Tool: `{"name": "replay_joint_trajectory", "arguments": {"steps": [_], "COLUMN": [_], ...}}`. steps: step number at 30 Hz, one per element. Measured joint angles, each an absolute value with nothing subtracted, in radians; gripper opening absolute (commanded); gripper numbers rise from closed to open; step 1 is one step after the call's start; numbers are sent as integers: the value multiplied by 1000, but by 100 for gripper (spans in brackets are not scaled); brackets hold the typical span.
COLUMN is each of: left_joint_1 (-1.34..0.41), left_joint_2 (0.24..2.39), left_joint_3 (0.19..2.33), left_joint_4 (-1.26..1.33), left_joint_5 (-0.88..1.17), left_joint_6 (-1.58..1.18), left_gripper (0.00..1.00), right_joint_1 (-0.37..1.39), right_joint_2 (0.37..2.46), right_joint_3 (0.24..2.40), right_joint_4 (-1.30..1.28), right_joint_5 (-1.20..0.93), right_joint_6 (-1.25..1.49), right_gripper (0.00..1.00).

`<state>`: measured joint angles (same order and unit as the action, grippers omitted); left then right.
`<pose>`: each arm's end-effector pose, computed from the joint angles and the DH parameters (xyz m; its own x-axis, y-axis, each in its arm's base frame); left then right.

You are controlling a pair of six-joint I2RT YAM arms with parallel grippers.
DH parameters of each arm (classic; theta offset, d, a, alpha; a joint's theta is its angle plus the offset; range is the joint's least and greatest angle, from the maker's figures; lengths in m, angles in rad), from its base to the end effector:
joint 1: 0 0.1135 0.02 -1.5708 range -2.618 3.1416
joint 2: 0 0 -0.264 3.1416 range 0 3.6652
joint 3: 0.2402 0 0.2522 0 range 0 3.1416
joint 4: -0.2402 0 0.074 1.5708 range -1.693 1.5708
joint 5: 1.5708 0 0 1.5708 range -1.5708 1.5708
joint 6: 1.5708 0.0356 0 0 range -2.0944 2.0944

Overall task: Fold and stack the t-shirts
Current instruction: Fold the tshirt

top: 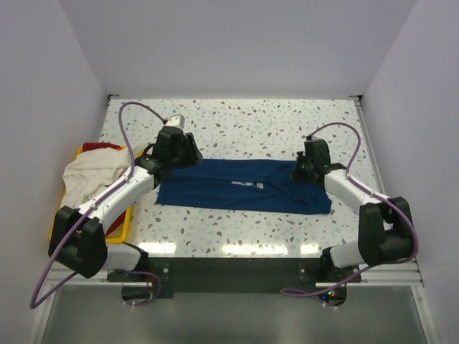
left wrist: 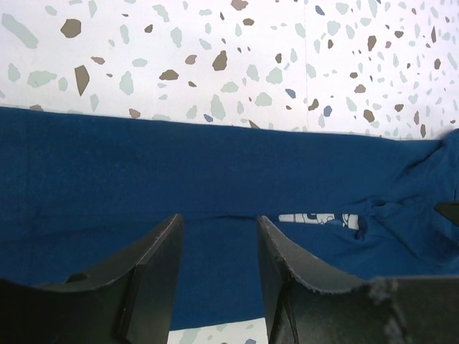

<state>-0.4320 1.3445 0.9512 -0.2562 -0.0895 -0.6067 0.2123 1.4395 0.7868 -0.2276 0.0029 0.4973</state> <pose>0.2712 -0.1215 0.2661 -0.6521 -0.3247 -0.6851 -0.0236 0.9119 -0.4097 0.2799 0.0602 0.1896 -0.7620 0.3238 -0.5608 0.1759 0.9370 0.3019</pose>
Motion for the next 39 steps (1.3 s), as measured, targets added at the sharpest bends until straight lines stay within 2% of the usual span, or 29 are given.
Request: {"name": "replay_joint_trajectory", "arguments": {"steps": [3, 7, 10, 17, 31, 39], "left_joint_1": [-432, -432, -432, -432, -432, -432], "left_joint_2": [1345, 1345, 1345, 1345, 1344, 1344], "left_joint_3": [951, 950, 944, 943, 941, 935], "left_joint_4": [-256, -255, -253, -257, -270, -270], "left_joint_5": [-83, -78, -72, -55, -55, -55], "left_joint_6": [-607, -607, -607, -600, -582, -582], "left_gripper": [49, 49, 49, 50, 50, 50], "right_joint_1": [225, 248, 252, 248, 247, 247], "right_joint_2": [1401, 1371, 1376, 1468, 1566, 1566], "right_joint_3": [786, 783, 783, 828, 839, 839], "right_joint_4": [-229, -232, -239, -272, -261, -237], "right_joint_5": [-8, -6, 14, 98, 170, 162], "right_joint_6": [501, 506, 505, 503, 502, 501], "right_gripper": [6, 22, 29, 35, 34, 15]}}
